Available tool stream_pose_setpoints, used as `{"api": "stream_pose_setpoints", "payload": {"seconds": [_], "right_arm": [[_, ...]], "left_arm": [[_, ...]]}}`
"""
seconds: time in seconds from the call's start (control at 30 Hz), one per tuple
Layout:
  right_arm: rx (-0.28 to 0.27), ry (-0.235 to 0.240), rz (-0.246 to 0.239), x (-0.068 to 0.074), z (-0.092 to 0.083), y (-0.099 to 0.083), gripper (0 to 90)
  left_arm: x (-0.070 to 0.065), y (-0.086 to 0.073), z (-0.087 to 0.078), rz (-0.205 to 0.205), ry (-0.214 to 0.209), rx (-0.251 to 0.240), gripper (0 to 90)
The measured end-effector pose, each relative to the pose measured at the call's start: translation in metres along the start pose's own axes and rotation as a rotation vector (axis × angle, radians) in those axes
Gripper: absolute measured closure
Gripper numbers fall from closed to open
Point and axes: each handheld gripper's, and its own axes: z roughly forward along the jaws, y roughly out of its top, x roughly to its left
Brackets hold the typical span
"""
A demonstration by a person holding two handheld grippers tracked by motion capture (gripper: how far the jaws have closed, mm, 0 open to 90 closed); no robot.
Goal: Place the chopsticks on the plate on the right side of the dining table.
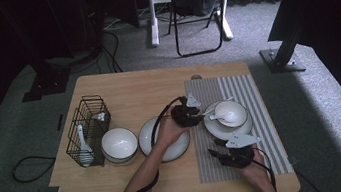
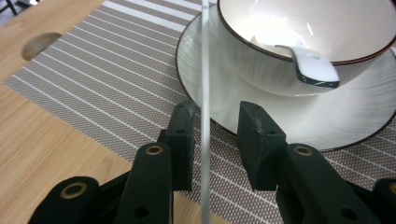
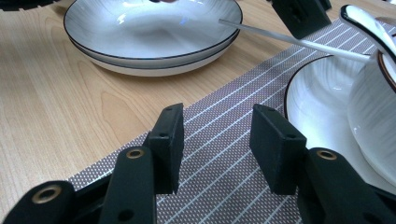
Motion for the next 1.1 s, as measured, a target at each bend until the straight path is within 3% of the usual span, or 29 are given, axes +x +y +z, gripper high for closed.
{"api": "stream_pose_setpoints", "payload": {"seconds": [0.43, 0.93, 1.1], "right_arm": [[0.005, 0.0, 0.003, 0.0, 0.001, 0.0, 54.1], [0.001, 0.001, 0.004, 0.0, 0.0, 0.0, 54.0], [0.0, 0.0, 0.004, 0.0, 0.0, 0.0, 54.0]], "left_arm": [[0.002, -0.013, -0.014, -0.021, 0.014, 0.027, 69.4], [0.001, -0.026, -0.002, -0.022, 0.014, 0.111, 74.2], [0.0, -0.027, -0.002, -0.003, 0.018, 0.125, 83.6]]}}
